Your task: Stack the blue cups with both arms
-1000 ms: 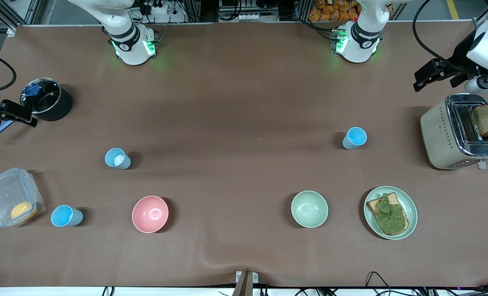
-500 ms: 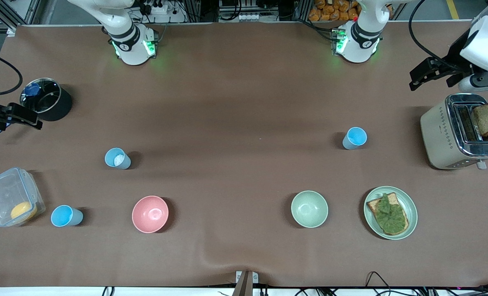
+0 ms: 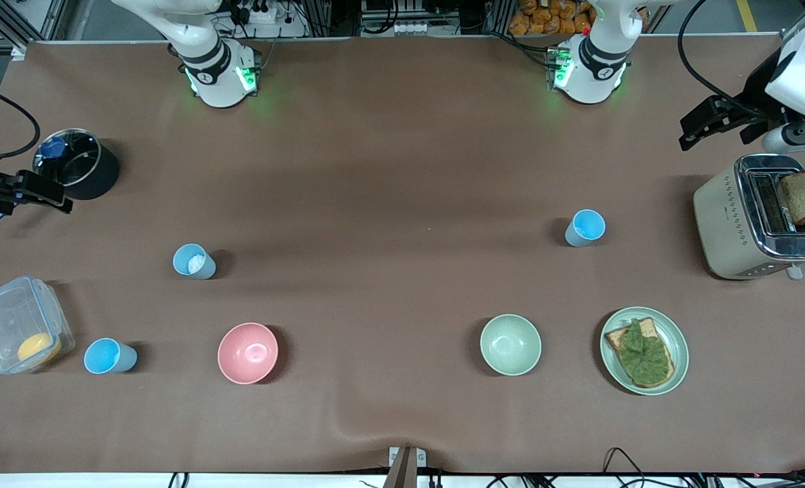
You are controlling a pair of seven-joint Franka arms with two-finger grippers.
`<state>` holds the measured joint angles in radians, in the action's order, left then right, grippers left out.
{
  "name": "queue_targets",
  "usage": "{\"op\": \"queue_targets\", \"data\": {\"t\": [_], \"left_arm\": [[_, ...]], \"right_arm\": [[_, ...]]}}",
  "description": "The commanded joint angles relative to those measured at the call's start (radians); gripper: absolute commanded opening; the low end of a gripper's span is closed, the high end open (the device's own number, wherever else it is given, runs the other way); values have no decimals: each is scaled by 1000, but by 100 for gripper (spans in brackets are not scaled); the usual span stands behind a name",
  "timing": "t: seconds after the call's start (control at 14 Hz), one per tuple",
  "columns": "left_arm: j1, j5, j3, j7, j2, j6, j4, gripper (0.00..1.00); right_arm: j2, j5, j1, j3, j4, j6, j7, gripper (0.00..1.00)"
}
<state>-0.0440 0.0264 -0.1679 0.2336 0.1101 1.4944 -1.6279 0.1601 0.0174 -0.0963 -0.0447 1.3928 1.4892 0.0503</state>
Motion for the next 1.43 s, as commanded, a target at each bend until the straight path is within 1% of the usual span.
{"op": "queue_targets", "data": {"t": [0.0,0.57,1.36], "left_arm": [[-8,17,-4,-5,-3,-17,16,100],[-8,18,-4,-5,-3,-17,16,100],[-8,18,-10,-5,-1,-17,16,100]], "right_arm": [[-30,10,-17,2,34,2,-1,100],[-36,39,-68,2,34,-24,72,100],[-34,56,-68,3,35,-44,75,100]]}}
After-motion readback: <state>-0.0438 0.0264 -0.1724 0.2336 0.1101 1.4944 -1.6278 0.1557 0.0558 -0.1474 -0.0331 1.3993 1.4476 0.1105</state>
